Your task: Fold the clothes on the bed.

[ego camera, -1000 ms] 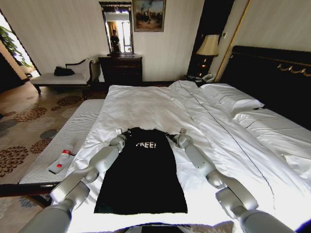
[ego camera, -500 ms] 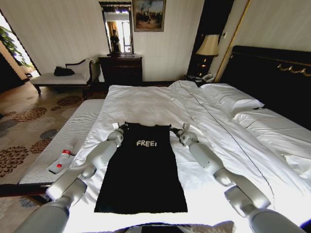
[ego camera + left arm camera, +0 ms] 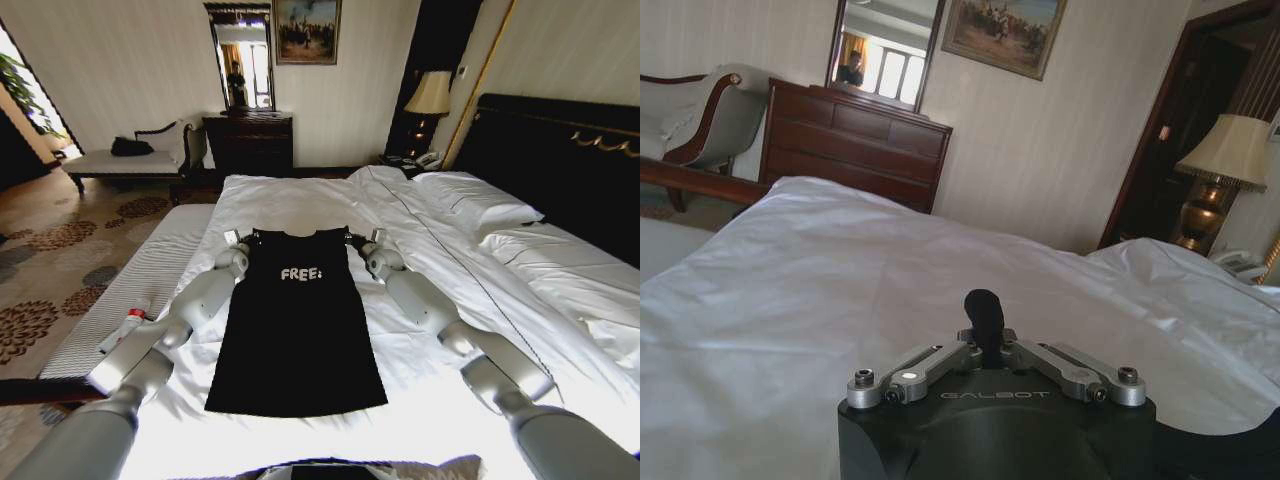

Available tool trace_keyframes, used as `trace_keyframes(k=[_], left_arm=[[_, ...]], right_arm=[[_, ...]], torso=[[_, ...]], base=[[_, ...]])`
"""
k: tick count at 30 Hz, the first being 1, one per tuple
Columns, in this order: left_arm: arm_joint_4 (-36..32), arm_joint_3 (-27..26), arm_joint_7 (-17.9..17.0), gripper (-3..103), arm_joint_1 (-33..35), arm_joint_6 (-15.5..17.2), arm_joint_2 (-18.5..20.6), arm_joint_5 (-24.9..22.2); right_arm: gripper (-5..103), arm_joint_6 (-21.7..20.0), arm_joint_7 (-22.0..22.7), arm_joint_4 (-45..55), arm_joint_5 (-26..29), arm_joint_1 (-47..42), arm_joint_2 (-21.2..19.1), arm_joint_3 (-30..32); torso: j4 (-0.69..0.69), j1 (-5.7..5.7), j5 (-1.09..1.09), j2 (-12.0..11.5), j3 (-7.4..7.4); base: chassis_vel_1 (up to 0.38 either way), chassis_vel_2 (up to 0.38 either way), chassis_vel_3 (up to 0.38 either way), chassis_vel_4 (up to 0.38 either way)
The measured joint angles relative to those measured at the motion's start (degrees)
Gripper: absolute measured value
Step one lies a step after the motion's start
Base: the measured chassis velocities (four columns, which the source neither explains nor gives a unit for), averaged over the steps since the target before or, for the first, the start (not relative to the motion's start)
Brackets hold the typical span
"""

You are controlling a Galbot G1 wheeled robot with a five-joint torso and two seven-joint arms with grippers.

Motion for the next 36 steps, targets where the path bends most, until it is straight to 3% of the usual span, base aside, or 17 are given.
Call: trace_keyframes(k=[7,11,15,22,28,31,36], left_arm=[[6.52,1.31,2.81,1,-3.19,-0.28,-3.13,-0.06],[13.23,-1.03,4.04,1,-4.9,-1.01,-7.68,3.38],[17.03,-2.14,5.03,1,-5.91,-1.69,-9.75,5.6],[19.08,-2.63,5.8,1,-5.95,-2.25,-10.4,7.19],[16.81,-2.9,5.7,1,-4.64,-2.57,-8.82,7.16],[9.66,-4.9,3.26,1,-0.23,-3.29,-6.41,7.26],[1.11,-8.53,1.19,1,6.11,-4.89,-4.19,9.5]], right_arm=[[1,1.99,-0.32,-7.42,1.41,2.45,3.69,-0.27],[1,2.76,-1.32,-11.16,0.79,3.04,4.69,-0.16],[1,3.16,-1.81,-12.51,0.54,3.04,4.82,0.0],[1,5.99,-4.96,-16.98,-0.35,3.65,5.78,0.13],[1,8.52,-5.61,-17.99,-1.21,3.56,6.25,0.47],[1,11.49,-5.98,-14.16,-4.9,1.01,5.01,0.87],[1,14.02,-6.08,-8.8,-7.77,-2.88,2.93,2.0]], torso=[[0.02,0.0,0.0,0.0,0.0],[-0.03,0.0,0.01,0.0,0.0],[-0.03,0.0,0.02,0.0,0.0],[0.02,0.0,0.0,0.0,0.0],[0.0,0.0,0.01,0.0,0.0],[0.05,0.0,0.01,0.0,0.0],[-0.01,-0.02,0.01,0.0,-0.01]], base=[[0.0,0.0,0.0,0.0],[0.0,0.0,0.0,0.0],[0.0,0.0,0.0,0.0],[0.0,0.0,0.0,0.0],[0.0,0.0,0.0,0.0],[0.0,0.0,0.0,0.0],[0.0,0.0,0.0,0.0]])
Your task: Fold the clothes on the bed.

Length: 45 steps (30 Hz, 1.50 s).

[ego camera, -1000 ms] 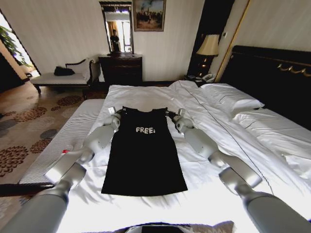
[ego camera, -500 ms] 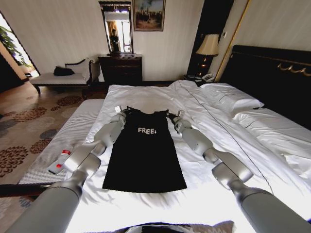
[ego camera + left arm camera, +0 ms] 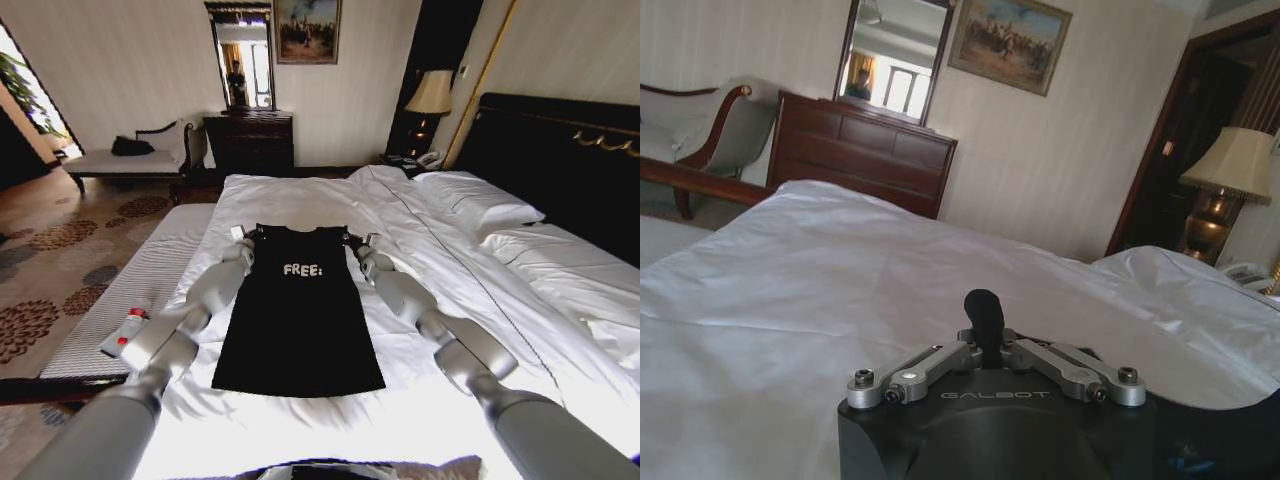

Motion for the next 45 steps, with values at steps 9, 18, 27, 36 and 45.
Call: trace_keyframes(k=[9,18,27,36,45], left_arm=[[-5.22,-2.15,-0.27,1,5.19,-9.19,-1.12,5.39],[-10.54,0.09,1.74,1,9.58,-16.22,3.43,8.84],[-22.05,-1.12,0.05,1,17.81,-18.37,9.21,9.44],[-40.88,-4.1,-1.67,1,29.24,-17.84,18.68,9.64],[-48.5,-10.79,-2.07,1,41.68,-18.47,23.01,11.63]], right_arm=[[1,7.59,-1.47,6.38,-8.24,-10.13,-4.43,6.38],[1,13.86,-2.83,14.02,-15.68,-18.77,-9.6,9.87],[1,15.28,-0.81,23.52,-19.63,-22.33,-11.27,9.87],[1,14.23,2.54,34.13,-21.99,-27.2,-14.52,9.92],[1,13.21,4.71,40.73,-23.29,-33.42,-16.72,10.31]], torso=[[-0.03,0.0,0.03,0.0,0.0],[0.02,0.0,0.01,0.0,-0.01],[0.01,0.01,-0.01,0.0,-0.01],[0.01,0.0,0.0,0.0,-0.01],[0.02,0.01,-0.01,0.01,0.0]], base=[[0.0,0.0,0.0,0.0],[0.0,0.0,0.0,0.0],[0.0,0.0,0.0,0.0],[0.0,0.0,0.0,0.0],[0.0,0.0,0.0,0.0]])
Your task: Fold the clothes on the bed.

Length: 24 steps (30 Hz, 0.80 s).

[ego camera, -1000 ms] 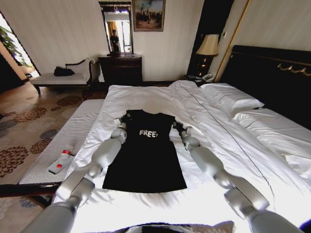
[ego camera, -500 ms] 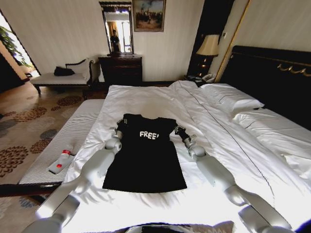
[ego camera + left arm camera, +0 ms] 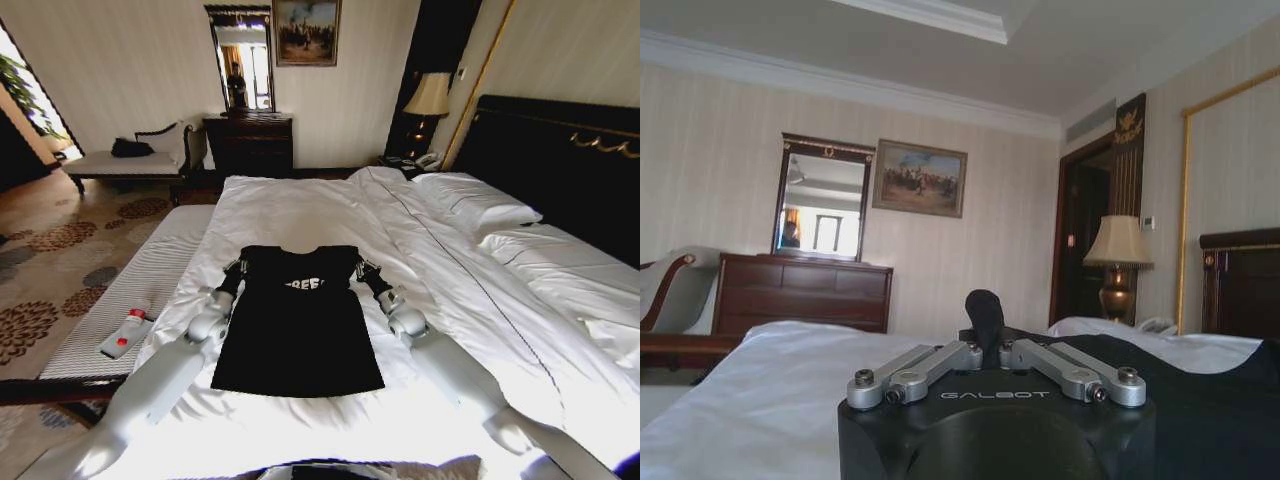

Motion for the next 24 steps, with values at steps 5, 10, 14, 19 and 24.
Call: trace_keyframes(k=[5,10,14,19,24], left_arm=[[-2.26,-1.68,0.19,1,5.06,-0.83,0.51,2.25],[-5.12,-2.73,0.2,1,8.85,-1.3,1.34,3.61],[-9.5,-4.73,-0.25,1,13.56,-2.0,2.69,5.11],[-13.48,-8.48,-0.16,1,20.22,-2.78,3.69,6.69],[-16.23,-13.25,1.66,1,28.49,-4.07,4.34,8.7]], right_arm=[[1,-0.51,0.66,3.97,-0.79,-4.66,-1.02,0.21],[1,-0.51,1.24,8.75,-2.6,-9.68,-2.57,1.1],[1,-0.2,1.75,15.44,-5.73,-17.16,-3.58,3.3],[1,0.53,1.85,18.18,-9.06,-21.4,-3.6,3.52],[1,0.83,1.98,20.79,-10.96,-24.88,-3.8,3.74]], torso=[[-0.03,-0.01,0.0,0.0,0.0],[-0.01,0.0,0.01,0.0,0.0],[-0.01,-0.01,0.01,0.0,0.0],[-0.02,-0.01,0.01,0.0,0.0],[0.02,-0.01,0.01,0.0,0.0]], base=[[0.0,0.0,0.0,0.0],[0.0,0.0,0.0,0.0],[0.0,0.0,0.0,0.0],[0.0,0.0,0.0,0.0],[0.0,0.0,0.0,0.0]])
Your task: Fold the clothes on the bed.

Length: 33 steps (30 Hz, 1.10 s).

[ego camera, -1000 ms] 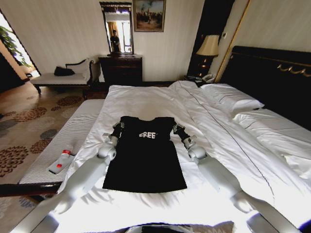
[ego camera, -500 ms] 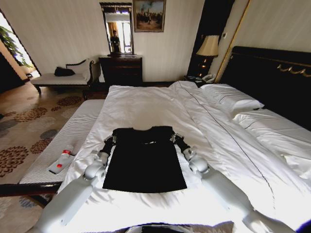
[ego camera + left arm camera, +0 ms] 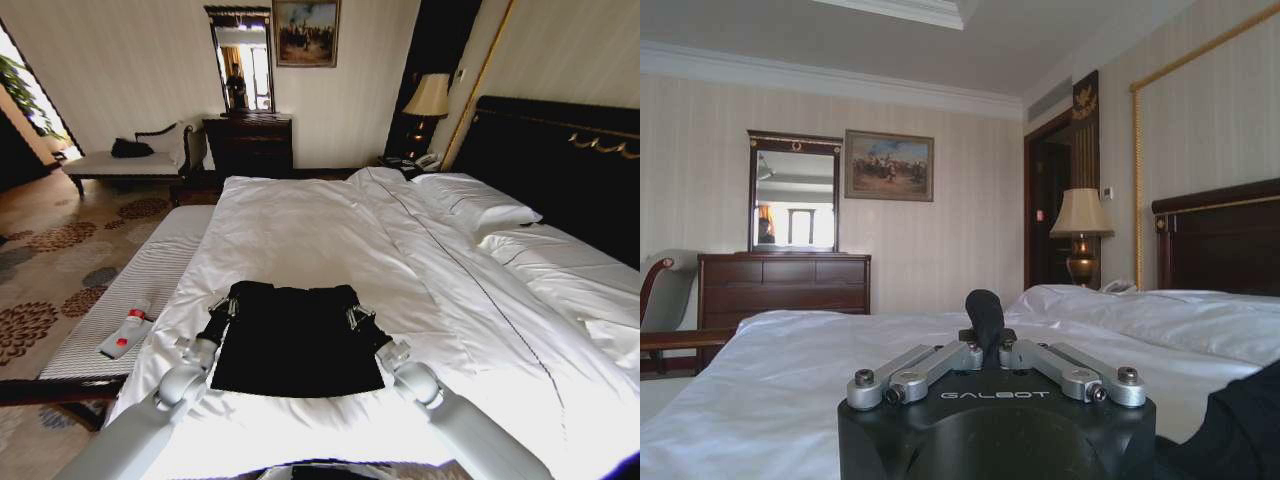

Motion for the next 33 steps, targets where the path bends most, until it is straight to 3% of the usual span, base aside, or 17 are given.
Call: trace_keyframes(k=[19,33], left_arm=[[-0.15,-4.94,2.08,1,5.48,-2.79,1.13,2.13],[-1.13,-6.27,2.67,1,10.86,-4.29,-0.51,4.87]], right_arm=[[1,3.85,-0.43,5.36,-6.26,-14.79,1.37,8.19],[1,7.84,-0.8,4.28,-11.36,-20.94,3.7,9.4]], torso=[[-0.03,0.01,-0.01,0.0,0.01],[-0.03,0.01,-0.01,-0.01,0.01]], base=[[0.0,0.0,0.0,0.0],[0.0,0.0,0.0,0.0]])
